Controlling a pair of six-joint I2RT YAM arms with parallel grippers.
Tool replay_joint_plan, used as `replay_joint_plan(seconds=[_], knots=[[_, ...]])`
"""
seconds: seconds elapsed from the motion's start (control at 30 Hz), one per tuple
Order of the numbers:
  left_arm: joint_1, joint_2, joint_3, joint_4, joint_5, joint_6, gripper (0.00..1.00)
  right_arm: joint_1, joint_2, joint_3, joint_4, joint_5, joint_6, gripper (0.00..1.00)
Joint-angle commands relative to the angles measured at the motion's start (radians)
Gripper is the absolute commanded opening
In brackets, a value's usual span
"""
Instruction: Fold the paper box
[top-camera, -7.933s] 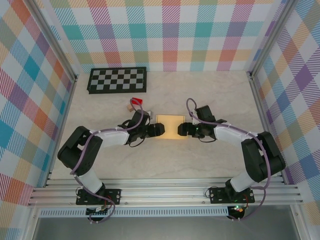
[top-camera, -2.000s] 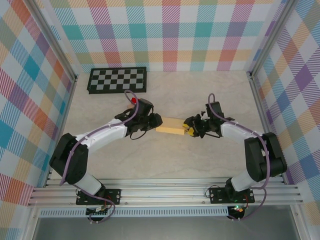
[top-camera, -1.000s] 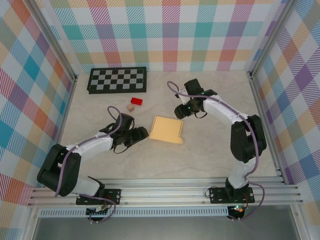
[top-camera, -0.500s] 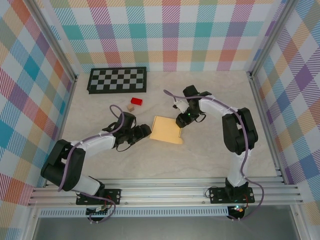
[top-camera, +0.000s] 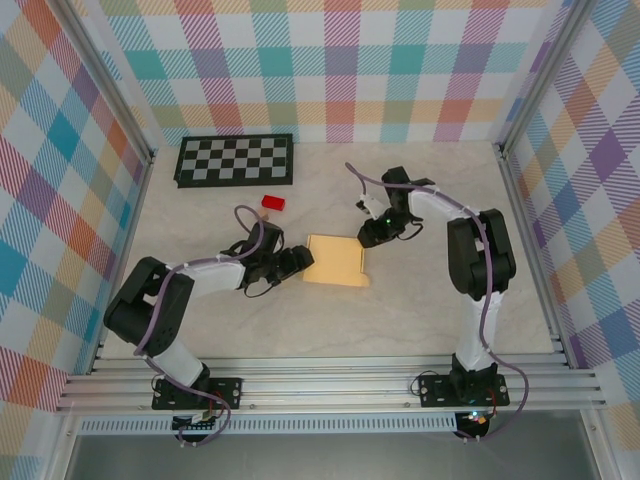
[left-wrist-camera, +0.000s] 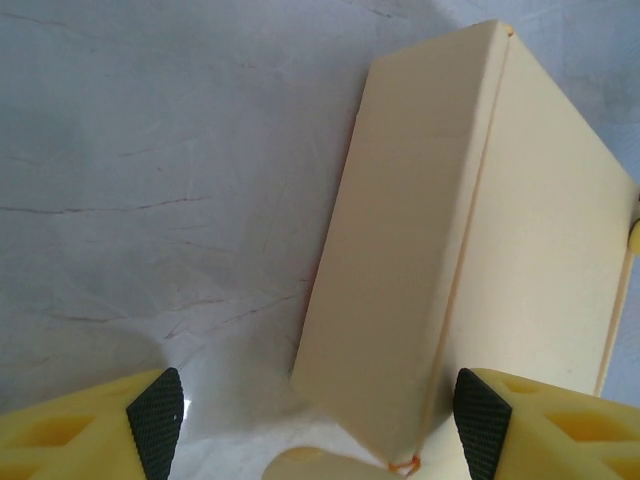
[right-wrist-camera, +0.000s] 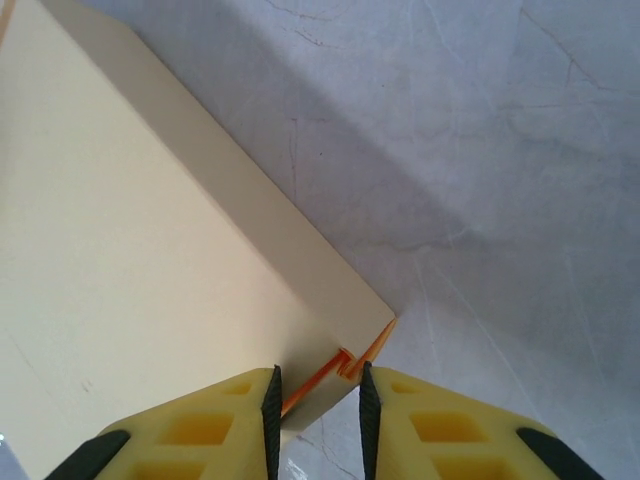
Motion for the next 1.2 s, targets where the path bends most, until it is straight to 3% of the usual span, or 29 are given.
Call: replay_joint_plan(seconds=[0.0,0.2,0.5,0.73,1.0,1.17], knots=[[-0.031,0.041,0.046,0.091,0.042,0.002,0.74,-0.025,0.044,0.011,-0.036,-0.044,0.045,0.26],[-0.069,0.097,0.076,0.174,0.072,-0.054,0.71,-0.036,0.044,0.005,-0.026,-0.128,0.145,0.23],[-0.105,0.107,0.172,0.113,0.066,-0.076,0.70,-0.063,0.071,-0.036,0.045,-0.151,0.383,0.00],[-0.110,0.048,0.194,-0.058,0.027,-0.022,0.73,-0.088,0.065,-0.047,0.059,-0.136,0.424,0.00],[-0.116,-0.004,0.154,-0.053,0.069,0.102,0.78,-0.144,0.119,-0.032,0.056,-0.306,0.433,0.00],[-0.124,0.001,0.145,-0.101,0.014,0.134,0.85,-0.164,0.135,-0.032,0.049,-0.337,0.423,0.00]])
